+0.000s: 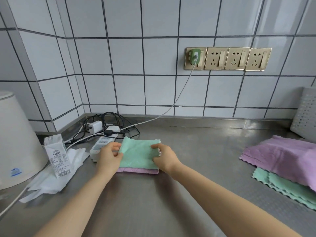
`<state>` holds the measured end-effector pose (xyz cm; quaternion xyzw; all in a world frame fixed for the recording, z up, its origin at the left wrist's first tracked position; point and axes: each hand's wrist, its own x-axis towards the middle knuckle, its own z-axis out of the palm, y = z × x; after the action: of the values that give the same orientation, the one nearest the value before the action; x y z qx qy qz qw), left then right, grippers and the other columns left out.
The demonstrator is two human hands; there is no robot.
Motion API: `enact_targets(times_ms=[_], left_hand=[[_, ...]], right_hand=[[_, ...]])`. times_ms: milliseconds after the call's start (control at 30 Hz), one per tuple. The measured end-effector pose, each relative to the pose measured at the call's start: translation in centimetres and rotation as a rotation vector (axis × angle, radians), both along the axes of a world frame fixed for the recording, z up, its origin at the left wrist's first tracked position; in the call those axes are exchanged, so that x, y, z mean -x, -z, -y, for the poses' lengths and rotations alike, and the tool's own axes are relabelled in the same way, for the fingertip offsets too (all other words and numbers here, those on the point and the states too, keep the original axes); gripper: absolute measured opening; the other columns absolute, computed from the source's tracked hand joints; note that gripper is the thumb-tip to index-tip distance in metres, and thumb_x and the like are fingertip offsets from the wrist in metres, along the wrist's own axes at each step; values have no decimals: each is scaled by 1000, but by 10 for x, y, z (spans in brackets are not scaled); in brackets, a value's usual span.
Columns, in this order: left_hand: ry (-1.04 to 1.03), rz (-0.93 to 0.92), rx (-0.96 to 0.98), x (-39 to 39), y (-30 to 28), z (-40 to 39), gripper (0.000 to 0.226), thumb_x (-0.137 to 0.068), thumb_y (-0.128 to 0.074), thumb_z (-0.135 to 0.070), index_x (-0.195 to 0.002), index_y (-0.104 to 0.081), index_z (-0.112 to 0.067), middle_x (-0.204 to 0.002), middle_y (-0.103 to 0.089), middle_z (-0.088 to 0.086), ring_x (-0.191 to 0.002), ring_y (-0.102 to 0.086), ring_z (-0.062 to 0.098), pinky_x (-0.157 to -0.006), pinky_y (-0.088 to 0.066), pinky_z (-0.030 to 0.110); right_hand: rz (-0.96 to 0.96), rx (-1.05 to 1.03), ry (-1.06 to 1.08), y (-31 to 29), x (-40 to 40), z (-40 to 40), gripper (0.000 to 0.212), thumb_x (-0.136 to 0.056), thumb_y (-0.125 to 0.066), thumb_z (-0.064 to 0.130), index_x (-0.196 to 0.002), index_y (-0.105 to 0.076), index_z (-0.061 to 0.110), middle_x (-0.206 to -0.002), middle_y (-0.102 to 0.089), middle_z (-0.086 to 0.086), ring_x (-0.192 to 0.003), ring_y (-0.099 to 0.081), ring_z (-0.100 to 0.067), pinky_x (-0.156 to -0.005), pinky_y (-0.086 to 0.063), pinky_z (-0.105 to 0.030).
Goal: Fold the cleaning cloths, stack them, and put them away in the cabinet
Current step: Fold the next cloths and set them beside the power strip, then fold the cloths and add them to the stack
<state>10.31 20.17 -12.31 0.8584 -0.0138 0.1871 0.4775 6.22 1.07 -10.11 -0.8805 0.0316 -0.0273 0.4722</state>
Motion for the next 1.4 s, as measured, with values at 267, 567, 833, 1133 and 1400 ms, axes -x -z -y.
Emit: enact_targets(times_ms=[267,567,833,1133,1400], left_hand=[[-147,-47,-423,4,-19,2,39,-84,-53,2,-119,-62,-11,-125,-55,14,-116,-52,32,-93,-44,43],[263,109,-315,81,-35,130,30,-82,-56,-2,-108,-65,-14,-105,-68,3,-93,-63,23,-88,-49,35],[639,191,-356,152,-19,279,27,-87,-55,-13,-113,-62,-17,-115,-59,-3,-105,-57,17,-94,-42,28],[866,195,-450,184,-3,376,38,-83,-54,-9,-121,-54,-12,-126,-49,-1,-115,-51,19,-101,-39,31],[808,65,-522,159,-15,406,65,-88,-55,-39,-144,-24,-29,-150,-29,-8,-126,-48,23,-97,-45,42]], right_hand=[[-78,159,-87,-23,40,41,37,-88,-48,13,-123,-60,11,-113,-58,-7,-86,-57,-23,-88,-53,-36],[-12,509,-14,-37,154,171,32,-88,-47,17,-115,-62,21,-102,-64,6,-99,-62,-16,-86,-46,-22],[154,1175,223,-16,244,297,39,-46,-87,25,-68,-56,16,-64,-54,-1,-54,-59,-24,-32,-40,-30],[89,946,434,-3,246,314,39,-90,-45,52,-107,-41,17,-112,-51,-1,-105,-60,-25,-62,-34,-33],[249,1038,401,-32,226,321,9,-72,-65,17,-76,-58,12,-79,-58,-4,-67,-61,-27,-40,-11,-22]])
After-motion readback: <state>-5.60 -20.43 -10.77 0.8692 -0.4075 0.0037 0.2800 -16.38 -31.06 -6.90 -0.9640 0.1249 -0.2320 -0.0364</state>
